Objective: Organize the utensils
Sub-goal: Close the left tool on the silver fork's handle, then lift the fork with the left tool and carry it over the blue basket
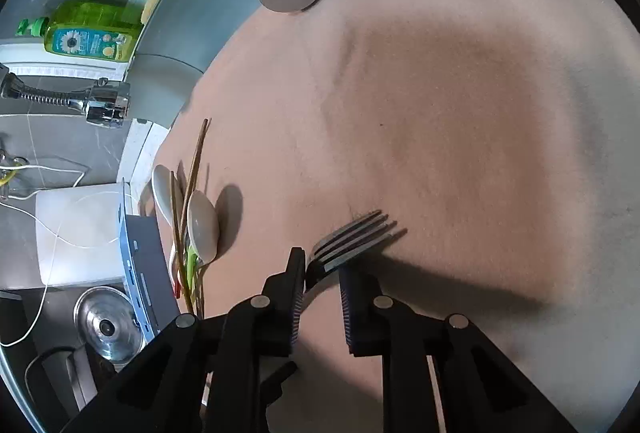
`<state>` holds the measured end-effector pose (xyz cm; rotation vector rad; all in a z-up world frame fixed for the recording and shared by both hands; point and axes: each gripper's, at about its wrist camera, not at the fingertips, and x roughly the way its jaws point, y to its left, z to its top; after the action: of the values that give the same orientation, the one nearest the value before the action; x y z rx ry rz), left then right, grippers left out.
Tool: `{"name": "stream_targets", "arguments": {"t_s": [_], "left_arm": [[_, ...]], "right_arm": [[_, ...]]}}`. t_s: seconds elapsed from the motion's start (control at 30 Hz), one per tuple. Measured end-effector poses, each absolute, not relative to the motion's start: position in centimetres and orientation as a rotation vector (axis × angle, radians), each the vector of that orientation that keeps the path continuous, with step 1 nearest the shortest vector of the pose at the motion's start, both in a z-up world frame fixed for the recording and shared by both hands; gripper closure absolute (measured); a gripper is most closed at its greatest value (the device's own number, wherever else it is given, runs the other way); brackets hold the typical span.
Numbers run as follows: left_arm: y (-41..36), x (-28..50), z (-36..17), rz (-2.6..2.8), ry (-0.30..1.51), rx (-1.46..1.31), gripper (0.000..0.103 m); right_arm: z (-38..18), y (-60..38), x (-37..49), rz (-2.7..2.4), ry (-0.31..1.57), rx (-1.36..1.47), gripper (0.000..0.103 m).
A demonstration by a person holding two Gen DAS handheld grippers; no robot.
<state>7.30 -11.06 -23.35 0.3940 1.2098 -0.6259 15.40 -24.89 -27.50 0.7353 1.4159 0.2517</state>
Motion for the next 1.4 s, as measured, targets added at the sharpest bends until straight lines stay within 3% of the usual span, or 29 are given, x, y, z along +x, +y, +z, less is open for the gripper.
{"name": "stream_targets", "arguments": {"t_s": [0.03,0.07,0.7,1.4], "left_arm": [[-11.1,7.3,-23.3,-0.621,1.21,0.392,0.092],[-11.0,7.5,-23.3,-0.612,1.214,0.38,0.093],[-8.5,5.9,-20.2,-0.535,1.147,0.34,0.094],[6.8,3.4,-14.1,-0.208,1.044,0.16,0.094]], "right_arm": [[-27.5,-25.0,15.4,0.25,1.414,0.746,0.091],[-27.5,-25.0,15.5,0.249,1.411,0.75,0.091],[-21.5,-21.1,14.9,0.377,1.324,0.72,0.098],[-13.6,0.5,16.7,0.719,1.289,0.487,0.098]]}}
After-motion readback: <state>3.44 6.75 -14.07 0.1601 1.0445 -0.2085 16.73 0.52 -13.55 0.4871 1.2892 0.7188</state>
